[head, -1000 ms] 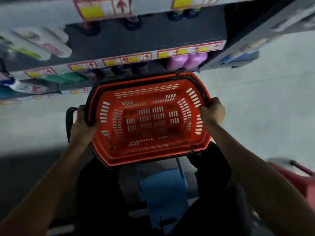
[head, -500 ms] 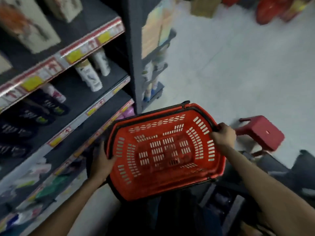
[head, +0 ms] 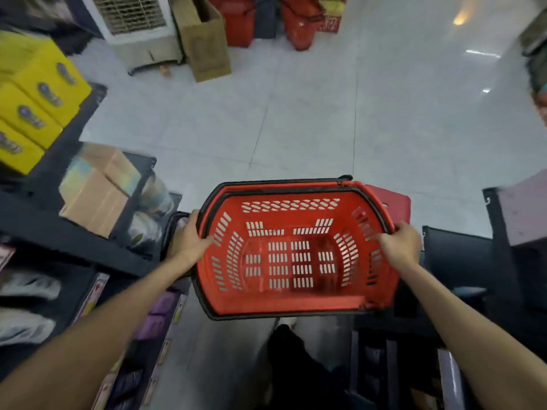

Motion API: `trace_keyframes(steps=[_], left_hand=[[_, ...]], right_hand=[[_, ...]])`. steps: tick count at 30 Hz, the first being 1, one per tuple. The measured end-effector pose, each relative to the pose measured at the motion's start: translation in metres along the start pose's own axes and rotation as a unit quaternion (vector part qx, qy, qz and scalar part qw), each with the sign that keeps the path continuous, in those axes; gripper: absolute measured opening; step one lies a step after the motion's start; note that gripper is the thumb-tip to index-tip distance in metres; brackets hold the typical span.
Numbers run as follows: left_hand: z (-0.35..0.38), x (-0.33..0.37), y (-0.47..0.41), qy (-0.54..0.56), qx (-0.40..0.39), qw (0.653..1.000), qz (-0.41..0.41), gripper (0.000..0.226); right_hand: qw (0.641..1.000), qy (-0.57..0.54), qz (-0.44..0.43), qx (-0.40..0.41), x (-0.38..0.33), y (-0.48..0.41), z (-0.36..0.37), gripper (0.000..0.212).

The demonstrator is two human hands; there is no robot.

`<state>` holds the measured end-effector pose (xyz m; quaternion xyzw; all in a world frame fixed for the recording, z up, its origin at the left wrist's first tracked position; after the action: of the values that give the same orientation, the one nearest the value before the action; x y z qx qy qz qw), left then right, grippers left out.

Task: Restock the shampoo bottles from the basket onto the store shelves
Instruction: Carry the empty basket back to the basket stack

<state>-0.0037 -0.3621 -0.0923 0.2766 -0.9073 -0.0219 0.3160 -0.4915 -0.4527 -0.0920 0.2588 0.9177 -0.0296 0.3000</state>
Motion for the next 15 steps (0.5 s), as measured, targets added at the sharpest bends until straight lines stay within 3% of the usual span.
trace_keyframes(steps=[4,9,12,15], left_hand=[[-0.001,0.07,-0.071,-0.047,0.021,0.998,0.024,0.066],[-0.007,0.149,-0.147,-0.03,0.037,0.997,0.062,0.06],[-0.008,0.193,-0.194,-0.022,0.045,0.996,0.08,0.065],[-0.001,0.229,-0.245,-0.024,0.045,0.995,0.082,0.067]], right_hand=[[1.0,-0.019,0.015,0.001,-0.021,-0.076,-0.001,0.024],[0.999,-0.042,0.0,0.013,-0.061,-0.151,-0.013,0.011],[0.999,-0.027,-0.006,0.033,-0.086,-0.203,-0.016,0.024],[0.999,-0.006,-0.016,0.027,-0.114,-0.252,-0.01,0.024]])
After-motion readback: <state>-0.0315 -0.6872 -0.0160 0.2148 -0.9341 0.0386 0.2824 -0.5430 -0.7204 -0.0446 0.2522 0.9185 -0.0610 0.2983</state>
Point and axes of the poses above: each hand's wrist, its own y-axis away from the middle knuckle, its own z-axis out of the palm, x = y × z, the point moved 5 cm from there along -y, towards the middle knuckle, and after that the axes turned 9 degrees about x, right-handed, at the moved point
